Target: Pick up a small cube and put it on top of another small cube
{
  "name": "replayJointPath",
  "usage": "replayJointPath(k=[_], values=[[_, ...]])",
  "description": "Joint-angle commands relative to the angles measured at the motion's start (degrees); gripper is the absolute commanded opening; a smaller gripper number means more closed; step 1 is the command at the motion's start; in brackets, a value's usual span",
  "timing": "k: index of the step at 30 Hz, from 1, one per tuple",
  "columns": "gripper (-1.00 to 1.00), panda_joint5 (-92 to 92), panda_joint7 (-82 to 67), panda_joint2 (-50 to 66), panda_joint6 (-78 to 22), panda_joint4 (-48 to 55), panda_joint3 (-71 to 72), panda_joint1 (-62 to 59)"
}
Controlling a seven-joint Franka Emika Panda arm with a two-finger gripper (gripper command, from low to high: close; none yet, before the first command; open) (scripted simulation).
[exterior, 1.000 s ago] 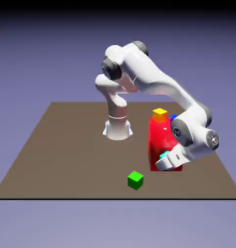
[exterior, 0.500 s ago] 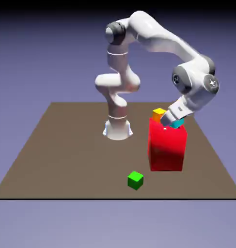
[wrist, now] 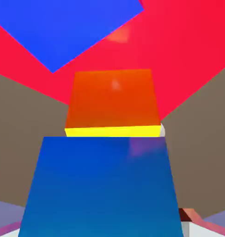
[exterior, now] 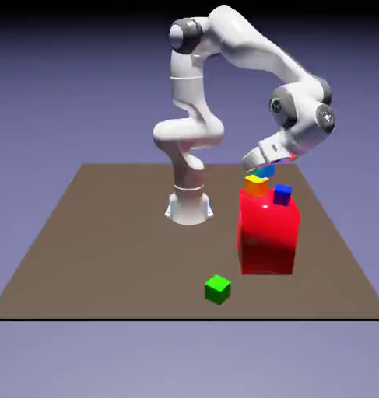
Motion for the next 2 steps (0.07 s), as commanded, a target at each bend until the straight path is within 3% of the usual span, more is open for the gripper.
replayJointPath(k=[1,2], values=[[1.00,0.00,0.00,0.00,0.00,0.00,0.00,0.00],[1.00,-0.17,0.21,0.59,-1.52,2.07,-0.03,-0.07]])
